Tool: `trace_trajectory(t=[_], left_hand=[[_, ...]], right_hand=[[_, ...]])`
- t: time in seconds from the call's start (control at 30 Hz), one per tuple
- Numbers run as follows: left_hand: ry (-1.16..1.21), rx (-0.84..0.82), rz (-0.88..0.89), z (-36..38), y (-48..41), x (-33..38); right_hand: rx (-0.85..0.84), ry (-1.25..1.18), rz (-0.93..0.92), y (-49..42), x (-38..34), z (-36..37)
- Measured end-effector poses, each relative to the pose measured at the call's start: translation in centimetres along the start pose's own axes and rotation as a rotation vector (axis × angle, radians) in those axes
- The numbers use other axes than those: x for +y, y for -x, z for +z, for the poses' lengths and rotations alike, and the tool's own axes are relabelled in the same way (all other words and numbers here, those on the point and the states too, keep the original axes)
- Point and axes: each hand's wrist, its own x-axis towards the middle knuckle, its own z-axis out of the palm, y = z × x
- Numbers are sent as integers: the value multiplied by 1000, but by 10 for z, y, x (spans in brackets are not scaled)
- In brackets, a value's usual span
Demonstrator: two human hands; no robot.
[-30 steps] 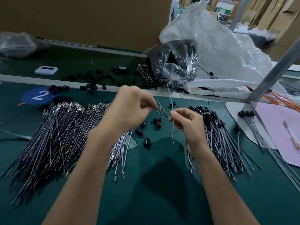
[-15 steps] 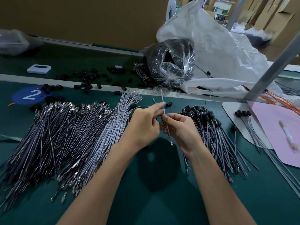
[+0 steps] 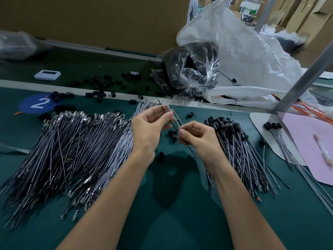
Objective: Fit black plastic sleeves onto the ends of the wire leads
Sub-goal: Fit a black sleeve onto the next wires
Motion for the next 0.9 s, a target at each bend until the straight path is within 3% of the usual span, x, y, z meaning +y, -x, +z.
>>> trace_trajectory(t=[0.2,0.9], left_hand=[[212,-31,-102,-4,0,0],[93,-41,-119,-1,5,-4]], right_hand=[[-21,46,-2,0,-1,-3],[-24,8,-10,2,-1,2]])
